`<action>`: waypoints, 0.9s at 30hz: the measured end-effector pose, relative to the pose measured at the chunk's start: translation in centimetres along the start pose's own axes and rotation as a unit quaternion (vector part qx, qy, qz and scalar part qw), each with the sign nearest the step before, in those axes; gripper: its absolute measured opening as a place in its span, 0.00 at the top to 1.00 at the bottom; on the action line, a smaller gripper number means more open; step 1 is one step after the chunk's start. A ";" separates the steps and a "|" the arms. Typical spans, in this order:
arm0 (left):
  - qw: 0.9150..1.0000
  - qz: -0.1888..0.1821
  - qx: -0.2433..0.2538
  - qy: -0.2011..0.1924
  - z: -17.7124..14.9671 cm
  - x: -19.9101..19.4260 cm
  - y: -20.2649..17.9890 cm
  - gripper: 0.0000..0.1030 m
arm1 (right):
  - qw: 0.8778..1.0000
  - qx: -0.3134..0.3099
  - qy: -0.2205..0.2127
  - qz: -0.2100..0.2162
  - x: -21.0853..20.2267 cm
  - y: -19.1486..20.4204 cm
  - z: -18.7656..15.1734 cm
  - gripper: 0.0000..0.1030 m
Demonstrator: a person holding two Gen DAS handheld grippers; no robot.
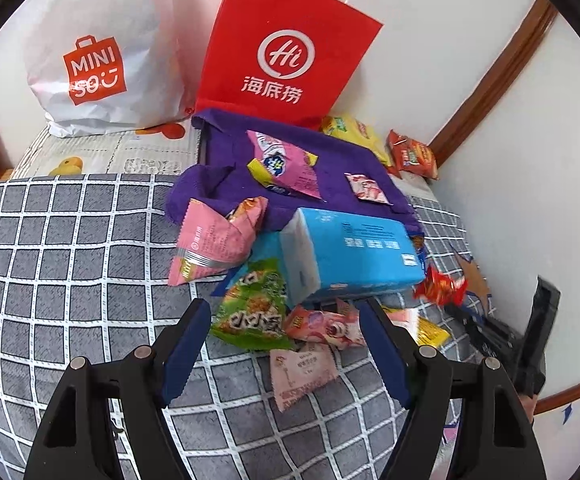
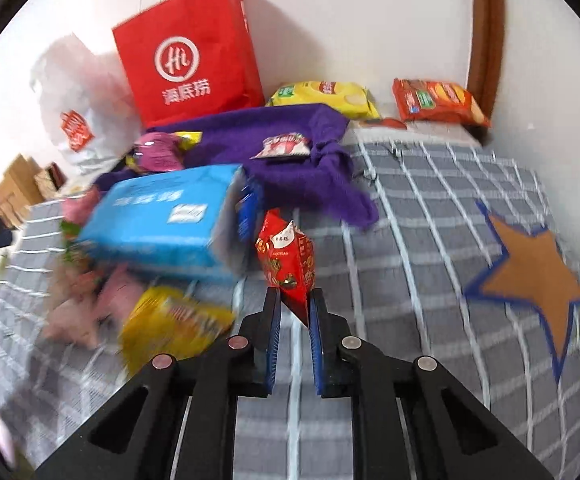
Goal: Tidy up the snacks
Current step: 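Grasp the red-and-gold snack packet with the right tool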
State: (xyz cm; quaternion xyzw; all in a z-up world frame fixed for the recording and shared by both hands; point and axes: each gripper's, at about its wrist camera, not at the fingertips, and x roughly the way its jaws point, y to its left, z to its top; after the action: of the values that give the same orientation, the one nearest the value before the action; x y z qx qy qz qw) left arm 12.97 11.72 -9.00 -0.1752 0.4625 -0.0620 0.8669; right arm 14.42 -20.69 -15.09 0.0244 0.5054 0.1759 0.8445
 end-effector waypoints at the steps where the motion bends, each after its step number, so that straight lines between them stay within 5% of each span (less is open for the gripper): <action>1: 1.000 -0.002 0.001 -0.001 -0.2 -0.2 -0.2 0.28 | 1.000 0.013 0.008 0.016 -0.5 -0.3 -0.7 0.87; 6: 1.000 -0.012 0.006 -0.002 -0.8 -0.8 -0.8 0.28 | 0.999 0.017 0.039 0.011 -1.5 -0.4 -3.4 0.83; 10: 1.000 -0.011 0.008 -0.007 -1.1 -1.4 -0.9 0.28 | 1.000 0.017 0.016 -0.021 -2.8 -0.8 -3.7 0.54; 14: 1.000 -0.009 0.004 -0.007 -1.3 -1.4 -0.7 0.28 | 1.000 -0.001 -0.020 -0.020 -3.6 -0.7 -2.9 0.36; 18: 1.000 -0.007 0.002 -0.006 -1.3 -1.3 -0.6 0.28 | 0.999 -0.034 -0.013 -0.034 -1.5 0.0 -2.0 0.35; 23: 1.000 0.001 -0.001 -0.009 -1.3 -1.3 0.2 0.28 | 0.997 -0.041 0.046 -0.054 2.8 -0.8 -2.4 0.40; 27: 1.000 0.020 -0.007 -0.012 -1.2 -0.9 1.2 0.28 | 0.997 -0.043 0.020 -0.069 2.6 -1.1 -2.9 0.48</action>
State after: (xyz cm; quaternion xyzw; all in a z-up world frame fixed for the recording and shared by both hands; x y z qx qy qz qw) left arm 11.43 12.84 -9.32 -0.1728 0.4562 -0.0397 0.8720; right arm 13.30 -21.24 -18.98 -0.0503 0.5148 0.1396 0.8444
